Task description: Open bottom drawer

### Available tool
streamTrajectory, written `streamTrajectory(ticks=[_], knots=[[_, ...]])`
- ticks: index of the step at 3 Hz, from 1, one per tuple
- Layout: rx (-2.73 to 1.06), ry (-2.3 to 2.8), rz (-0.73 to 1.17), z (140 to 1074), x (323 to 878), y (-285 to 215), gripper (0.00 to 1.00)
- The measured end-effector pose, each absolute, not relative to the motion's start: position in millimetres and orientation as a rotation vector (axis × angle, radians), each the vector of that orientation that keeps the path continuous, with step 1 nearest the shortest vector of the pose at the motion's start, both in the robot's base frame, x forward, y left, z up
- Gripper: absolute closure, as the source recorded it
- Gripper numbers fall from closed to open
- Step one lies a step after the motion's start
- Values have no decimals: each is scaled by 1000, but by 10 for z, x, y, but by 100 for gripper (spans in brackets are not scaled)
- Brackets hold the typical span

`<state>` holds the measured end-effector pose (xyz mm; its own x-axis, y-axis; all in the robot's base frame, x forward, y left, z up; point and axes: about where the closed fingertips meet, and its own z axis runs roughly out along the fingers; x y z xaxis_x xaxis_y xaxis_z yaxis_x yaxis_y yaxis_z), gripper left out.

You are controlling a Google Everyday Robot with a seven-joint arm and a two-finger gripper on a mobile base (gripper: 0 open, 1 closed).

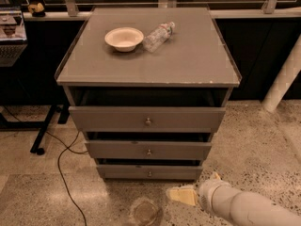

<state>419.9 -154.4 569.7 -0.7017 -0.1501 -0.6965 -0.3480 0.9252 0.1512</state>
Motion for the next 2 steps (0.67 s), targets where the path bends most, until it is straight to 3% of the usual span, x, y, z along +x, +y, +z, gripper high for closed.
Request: streamTrajectory(ticks=[1,2], knots=[[-219,2379,348,5328,4259,-1716,0],[-210,2380,347,5288,4261,-1730,19]])
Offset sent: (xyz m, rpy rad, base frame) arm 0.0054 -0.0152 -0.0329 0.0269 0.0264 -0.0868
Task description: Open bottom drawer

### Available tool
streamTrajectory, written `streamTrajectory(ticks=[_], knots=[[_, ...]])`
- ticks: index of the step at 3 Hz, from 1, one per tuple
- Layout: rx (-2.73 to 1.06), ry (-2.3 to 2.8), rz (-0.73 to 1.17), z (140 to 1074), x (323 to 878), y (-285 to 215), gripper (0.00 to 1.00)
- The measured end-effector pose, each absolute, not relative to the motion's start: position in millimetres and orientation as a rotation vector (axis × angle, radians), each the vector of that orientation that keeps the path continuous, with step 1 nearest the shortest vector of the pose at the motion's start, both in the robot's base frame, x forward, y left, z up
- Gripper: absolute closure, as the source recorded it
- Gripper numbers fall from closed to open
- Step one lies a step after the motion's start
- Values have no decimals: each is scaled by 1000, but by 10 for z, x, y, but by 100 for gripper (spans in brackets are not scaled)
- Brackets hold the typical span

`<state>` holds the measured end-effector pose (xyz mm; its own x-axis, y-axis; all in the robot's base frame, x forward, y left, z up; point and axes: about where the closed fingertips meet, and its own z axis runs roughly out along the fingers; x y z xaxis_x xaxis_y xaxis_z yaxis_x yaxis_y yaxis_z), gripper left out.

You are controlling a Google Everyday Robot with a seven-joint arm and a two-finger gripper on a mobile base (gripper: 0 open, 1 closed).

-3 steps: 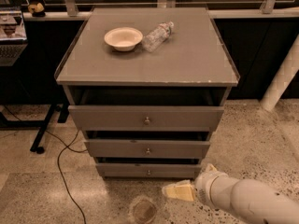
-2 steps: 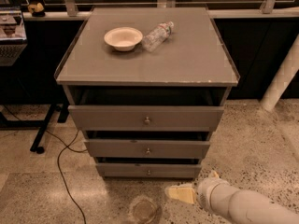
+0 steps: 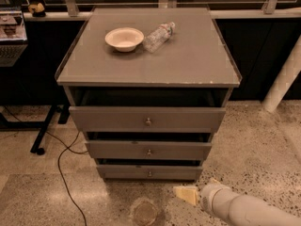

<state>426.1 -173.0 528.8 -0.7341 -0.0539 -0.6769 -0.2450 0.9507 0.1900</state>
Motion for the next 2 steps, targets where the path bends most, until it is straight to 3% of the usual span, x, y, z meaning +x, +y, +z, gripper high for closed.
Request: streamTrajectory(ticks=[2], knots=[[-210,2380,347,5288,4261,-1730,65]])
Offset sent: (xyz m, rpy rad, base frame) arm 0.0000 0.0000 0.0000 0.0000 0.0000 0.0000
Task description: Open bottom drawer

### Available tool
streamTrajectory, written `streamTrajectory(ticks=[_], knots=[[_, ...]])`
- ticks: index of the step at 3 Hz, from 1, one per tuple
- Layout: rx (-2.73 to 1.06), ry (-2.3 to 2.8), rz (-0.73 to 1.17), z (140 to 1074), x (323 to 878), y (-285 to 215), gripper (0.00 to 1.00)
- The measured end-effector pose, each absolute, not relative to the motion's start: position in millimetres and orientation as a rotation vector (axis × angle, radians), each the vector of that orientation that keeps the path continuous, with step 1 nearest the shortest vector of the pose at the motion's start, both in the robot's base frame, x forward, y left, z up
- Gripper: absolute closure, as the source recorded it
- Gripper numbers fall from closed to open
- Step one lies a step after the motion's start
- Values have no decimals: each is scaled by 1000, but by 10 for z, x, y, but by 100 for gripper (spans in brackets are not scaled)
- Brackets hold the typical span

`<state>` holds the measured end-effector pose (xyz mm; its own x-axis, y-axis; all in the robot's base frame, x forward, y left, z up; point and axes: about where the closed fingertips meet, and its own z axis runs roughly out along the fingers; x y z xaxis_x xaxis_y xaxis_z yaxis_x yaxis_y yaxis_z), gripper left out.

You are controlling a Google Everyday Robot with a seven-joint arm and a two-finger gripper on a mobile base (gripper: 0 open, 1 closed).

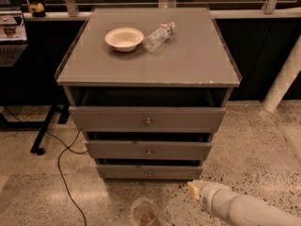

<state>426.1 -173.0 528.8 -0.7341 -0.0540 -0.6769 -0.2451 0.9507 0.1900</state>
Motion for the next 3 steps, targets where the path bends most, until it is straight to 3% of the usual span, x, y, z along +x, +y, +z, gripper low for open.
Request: streamTrajectory(ticks=[1,2,3], knots=[[-210,2380,347,5288,4262,-1730,89],[-206,2349,360,5113,4325,-1787,100],[-210,2289,399,4812,4569,-1952,100]])
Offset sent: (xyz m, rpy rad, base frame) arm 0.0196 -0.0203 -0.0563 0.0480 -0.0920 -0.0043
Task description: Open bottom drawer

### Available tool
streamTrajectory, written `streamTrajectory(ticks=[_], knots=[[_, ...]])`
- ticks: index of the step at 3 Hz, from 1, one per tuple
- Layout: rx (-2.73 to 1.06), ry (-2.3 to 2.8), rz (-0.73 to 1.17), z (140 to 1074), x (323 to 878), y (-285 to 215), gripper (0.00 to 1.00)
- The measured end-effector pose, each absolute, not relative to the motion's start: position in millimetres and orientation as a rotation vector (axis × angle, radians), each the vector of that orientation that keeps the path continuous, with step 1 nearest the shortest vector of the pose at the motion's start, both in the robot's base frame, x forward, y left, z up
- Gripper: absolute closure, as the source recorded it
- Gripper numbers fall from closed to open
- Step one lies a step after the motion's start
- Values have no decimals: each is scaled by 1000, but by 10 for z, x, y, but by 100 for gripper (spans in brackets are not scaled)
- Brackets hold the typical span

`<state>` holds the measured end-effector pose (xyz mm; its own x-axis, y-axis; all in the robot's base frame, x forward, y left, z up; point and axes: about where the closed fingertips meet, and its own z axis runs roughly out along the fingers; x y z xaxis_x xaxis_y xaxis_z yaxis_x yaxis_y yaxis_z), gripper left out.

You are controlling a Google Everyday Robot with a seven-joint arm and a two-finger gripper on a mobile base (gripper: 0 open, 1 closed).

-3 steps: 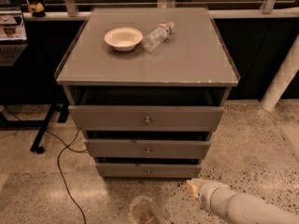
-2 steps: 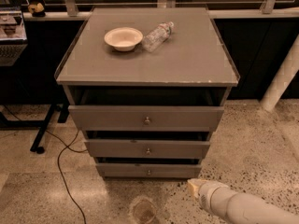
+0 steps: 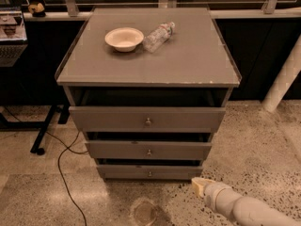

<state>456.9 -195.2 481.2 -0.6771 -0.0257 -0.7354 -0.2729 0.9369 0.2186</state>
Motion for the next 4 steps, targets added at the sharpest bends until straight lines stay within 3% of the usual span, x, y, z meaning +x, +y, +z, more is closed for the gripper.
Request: streamTrajectory(ticks=[3,4], knots=[[-123,2295,610,3670,5057,-2032,100],[-123,2295,610,3670,5058,-2033,100]])
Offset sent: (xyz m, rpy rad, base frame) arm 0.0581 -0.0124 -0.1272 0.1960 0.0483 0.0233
